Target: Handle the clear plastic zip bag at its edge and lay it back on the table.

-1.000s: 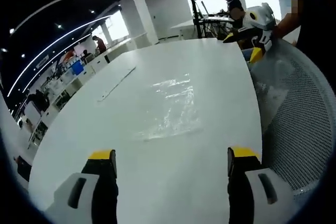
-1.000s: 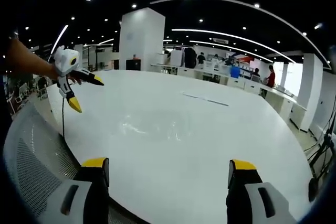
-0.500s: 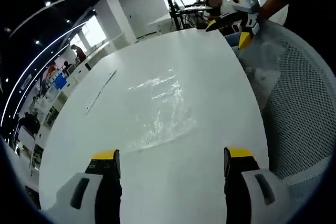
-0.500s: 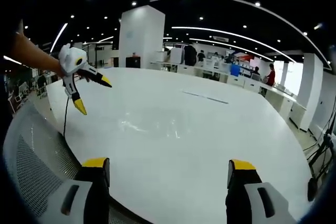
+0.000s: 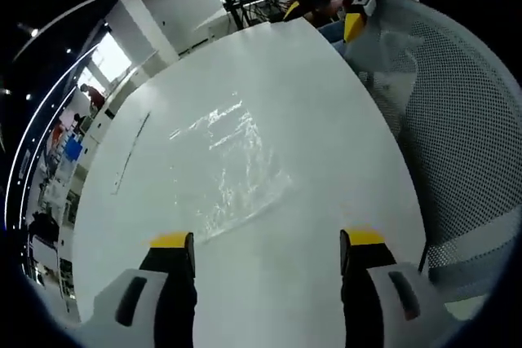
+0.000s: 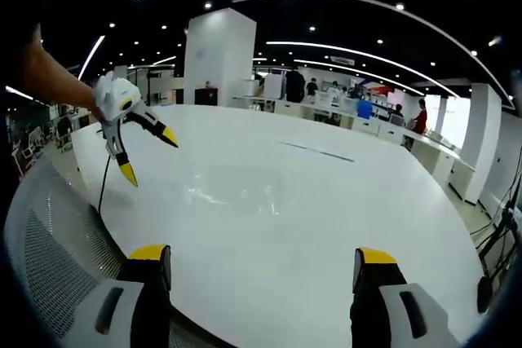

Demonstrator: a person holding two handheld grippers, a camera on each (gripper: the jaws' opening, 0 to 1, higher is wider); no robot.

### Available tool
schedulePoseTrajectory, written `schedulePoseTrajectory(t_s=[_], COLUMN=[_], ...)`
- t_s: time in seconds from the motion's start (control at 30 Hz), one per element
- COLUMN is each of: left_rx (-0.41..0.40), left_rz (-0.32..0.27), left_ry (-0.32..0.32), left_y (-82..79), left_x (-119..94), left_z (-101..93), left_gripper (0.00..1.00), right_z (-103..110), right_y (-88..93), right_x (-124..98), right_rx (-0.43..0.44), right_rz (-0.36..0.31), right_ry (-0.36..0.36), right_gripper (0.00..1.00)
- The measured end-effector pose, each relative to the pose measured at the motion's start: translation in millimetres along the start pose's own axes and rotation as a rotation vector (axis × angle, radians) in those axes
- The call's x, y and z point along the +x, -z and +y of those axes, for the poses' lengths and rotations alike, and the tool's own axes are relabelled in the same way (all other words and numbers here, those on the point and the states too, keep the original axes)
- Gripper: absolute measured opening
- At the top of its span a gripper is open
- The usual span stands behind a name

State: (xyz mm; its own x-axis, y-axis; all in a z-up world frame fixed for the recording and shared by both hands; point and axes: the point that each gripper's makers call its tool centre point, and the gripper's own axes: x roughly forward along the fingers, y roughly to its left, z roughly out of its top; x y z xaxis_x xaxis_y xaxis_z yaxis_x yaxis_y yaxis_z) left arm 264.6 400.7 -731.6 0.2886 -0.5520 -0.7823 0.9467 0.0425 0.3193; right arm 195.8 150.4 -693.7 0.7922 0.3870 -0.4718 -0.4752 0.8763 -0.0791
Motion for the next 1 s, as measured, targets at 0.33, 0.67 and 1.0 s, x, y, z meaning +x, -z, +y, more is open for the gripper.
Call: schedulePoseTrajectory(t_s=[0.33,0.67,1.0], left_rx=[0.067,0.097,0.132], left_rz=[0.061,0.089,0.098], left_ry=[0.054,0.101,0.124], left_y=[-0.1,7.0,10.4], left_x=[14,23,29], left_z=[-1.0,-2.9,1.7], left_gripper=[0.63,0.61,0.56], right_z=[0,1,1], right_y=[-0.1,4.6,6.0], right_x=[0,0,1], right_rx=[-0.003,-0.022,-0.022], right_rz=[0.002,0.030,0.036], right_ry=[-0.001,-0.004,-0.007], right_gripper=[0.92,0.91,0.90])
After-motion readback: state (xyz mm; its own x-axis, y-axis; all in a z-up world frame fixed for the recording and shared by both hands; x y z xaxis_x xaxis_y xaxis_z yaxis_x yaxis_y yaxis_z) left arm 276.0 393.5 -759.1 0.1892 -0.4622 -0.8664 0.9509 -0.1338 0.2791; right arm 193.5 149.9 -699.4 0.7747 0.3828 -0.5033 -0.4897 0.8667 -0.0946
